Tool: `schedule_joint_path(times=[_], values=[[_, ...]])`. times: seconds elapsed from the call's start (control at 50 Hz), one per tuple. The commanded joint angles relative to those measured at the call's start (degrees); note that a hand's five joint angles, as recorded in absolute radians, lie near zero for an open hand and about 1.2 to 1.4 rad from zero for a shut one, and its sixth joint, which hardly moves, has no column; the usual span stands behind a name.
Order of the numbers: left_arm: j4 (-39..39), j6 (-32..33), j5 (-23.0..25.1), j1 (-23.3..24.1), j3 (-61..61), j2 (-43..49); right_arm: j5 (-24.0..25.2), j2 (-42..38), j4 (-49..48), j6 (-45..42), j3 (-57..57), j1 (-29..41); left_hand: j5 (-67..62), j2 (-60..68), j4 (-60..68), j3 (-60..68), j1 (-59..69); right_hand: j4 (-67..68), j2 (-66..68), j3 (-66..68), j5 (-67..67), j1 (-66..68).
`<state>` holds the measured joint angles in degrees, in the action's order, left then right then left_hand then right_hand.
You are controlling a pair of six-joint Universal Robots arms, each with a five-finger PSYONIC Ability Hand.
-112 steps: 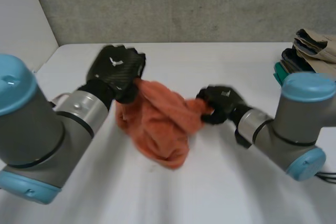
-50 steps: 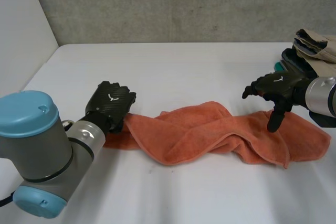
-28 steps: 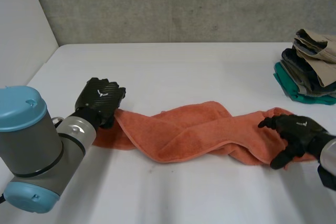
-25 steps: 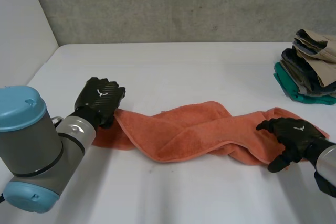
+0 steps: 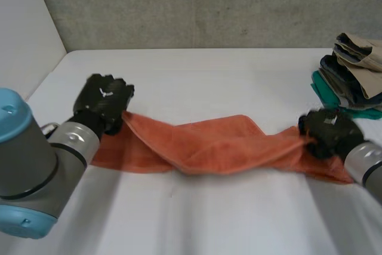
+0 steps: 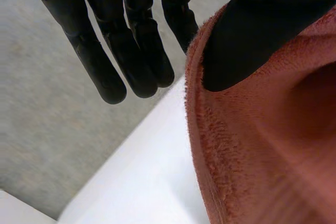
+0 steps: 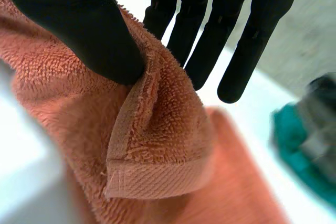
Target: Fold the laundry.
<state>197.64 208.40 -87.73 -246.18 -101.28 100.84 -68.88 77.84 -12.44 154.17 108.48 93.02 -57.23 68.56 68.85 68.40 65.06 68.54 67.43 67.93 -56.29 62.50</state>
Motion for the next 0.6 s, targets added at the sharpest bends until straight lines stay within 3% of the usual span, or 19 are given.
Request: schedule_joint_path(times=[0.02,0.16,0.28,0.42,0.6], values=[[-0.4,0.0,0.1,-0.9,0.6,-9.8,0.1,14.6,12.6,-4.4,-11.5,-0.6,-12.8,11.4,11.2,11.6,14.9,11.5,12.6,12.1,-13.7,17.5],[-0.9,0.2,0.5,-0.8,6.2,-21.1,0.2,22.3,29.1,-7.5,-30.3,-4.3,-12.8,11.4,11.2,11.6,14.9,11.5,12.6,12.1,-13.7,17.5],[-6.5,0.3,0.7,-1.1,12.1,-22.4,1.3,19.2,39.4,-9.1,-40.4,-6.1,-12.8,11.4,11.2,11.6,14.9,11.5,12.6,12.1,-13.7,17.5],[-10.9,1.1,1.0,-1.1,15.8,-11.5,-2.0,10.0,45.6,-19.7,-41.3,0.5,-12.8,11.4,11.2,11.6,14.9,11.5,12.6,12.1,-13.7,17.5],[-7.1,2.3,1.2,-2.0,21.8,6.8,-9.0,-7.2,42.3,-18.2,-44.3,6.6,-12.8,11.4,11.2,11.6,14.9,11.5,12.6,12.1,-13.7,17.5]])
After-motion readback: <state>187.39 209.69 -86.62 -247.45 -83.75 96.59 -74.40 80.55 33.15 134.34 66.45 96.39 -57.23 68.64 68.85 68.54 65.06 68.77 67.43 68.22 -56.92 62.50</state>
